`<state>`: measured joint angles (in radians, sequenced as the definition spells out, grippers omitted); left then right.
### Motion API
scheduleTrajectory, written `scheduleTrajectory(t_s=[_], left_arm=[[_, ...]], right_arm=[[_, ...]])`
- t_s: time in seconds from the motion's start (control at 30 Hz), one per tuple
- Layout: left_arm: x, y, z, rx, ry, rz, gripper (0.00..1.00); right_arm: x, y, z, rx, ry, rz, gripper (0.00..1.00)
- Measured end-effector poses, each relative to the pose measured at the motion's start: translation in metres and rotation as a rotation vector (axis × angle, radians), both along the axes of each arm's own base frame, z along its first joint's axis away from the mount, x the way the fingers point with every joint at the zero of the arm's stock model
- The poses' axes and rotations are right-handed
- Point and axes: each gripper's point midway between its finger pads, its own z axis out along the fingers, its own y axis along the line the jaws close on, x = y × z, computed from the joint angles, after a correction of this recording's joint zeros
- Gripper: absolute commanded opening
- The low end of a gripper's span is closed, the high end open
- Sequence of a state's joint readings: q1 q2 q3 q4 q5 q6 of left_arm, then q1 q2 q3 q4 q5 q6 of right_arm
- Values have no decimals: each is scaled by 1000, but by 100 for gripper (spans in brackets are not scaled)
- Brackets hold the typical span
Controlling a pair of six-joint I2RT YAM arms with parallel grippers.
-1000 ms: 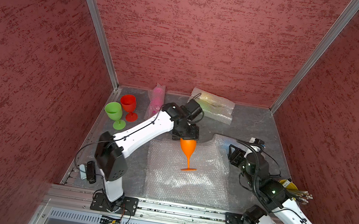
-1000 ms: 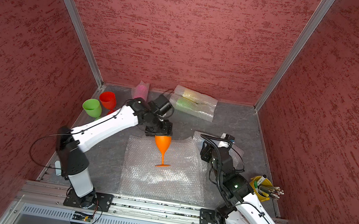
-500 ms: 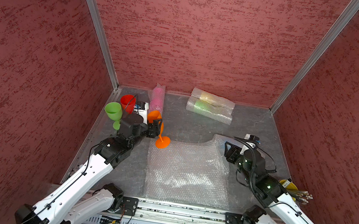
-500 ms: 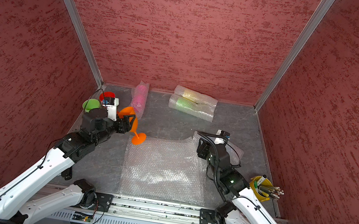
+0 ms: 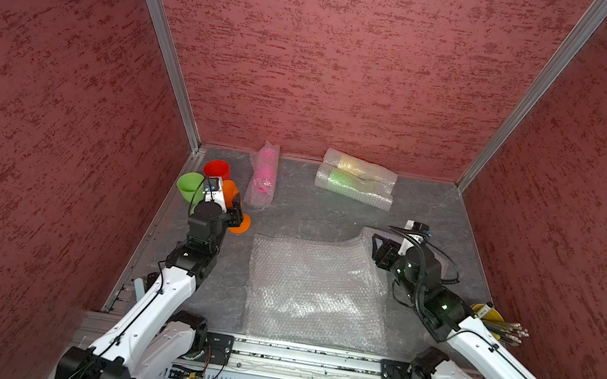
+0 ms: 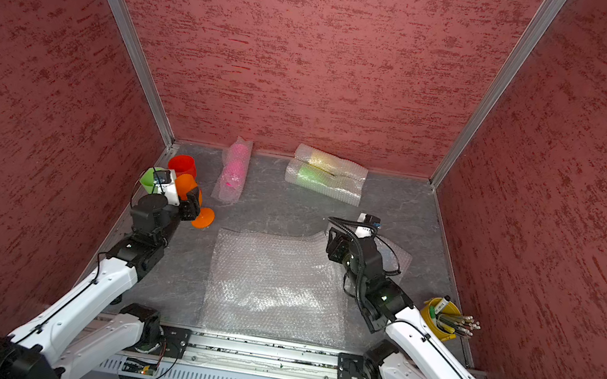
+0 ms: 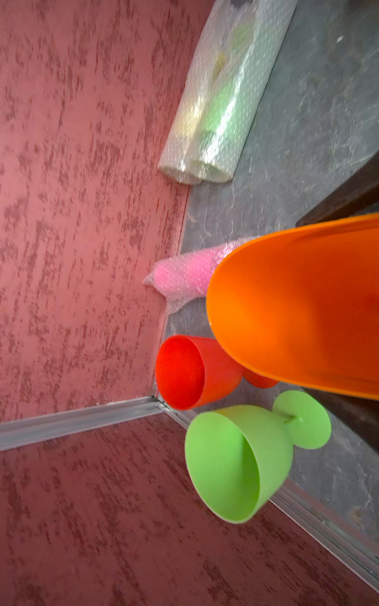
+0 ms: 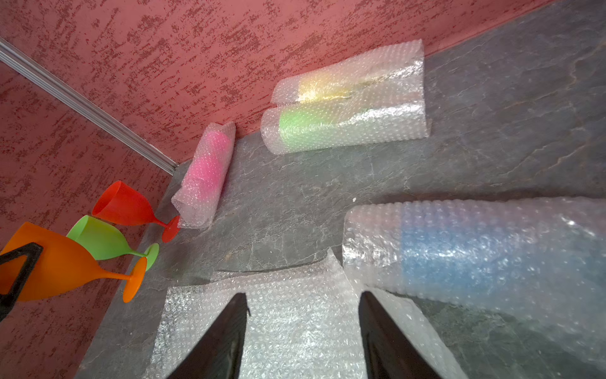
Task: Unpack wine glasses from bubble wrap
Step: Place the wine glass at the center of the board.
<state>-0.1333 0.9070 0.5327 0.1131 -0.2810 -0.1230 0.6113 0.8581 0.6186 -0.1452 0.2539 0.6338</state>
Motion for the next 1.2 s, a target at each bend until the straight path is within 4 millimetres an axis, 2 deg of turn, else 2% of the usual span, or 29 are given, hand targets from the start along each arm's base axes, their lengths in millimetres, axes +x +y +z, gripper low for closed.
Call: scheduleTrajectory(t_s=[0.23,0.43,0.6,0.93,1.2], left_arm=[[13,45,-38,-34,10,161,64],[21,66,-38,-15,-28,231,63],[10,84,-36,-5,-54,299,63],[-9,110,-48,17,-11,403,63],[-20,122,-68,-16,76,465,73]], right_arm=[[4,7,-4,0,5,23,57],[4,8,-3,-3,0,29,58],[5,9,-1,-5,-10,32,58],[9,11,-7,-24,-1,35,59],[10,10,-6,-35,-10,33,59]])
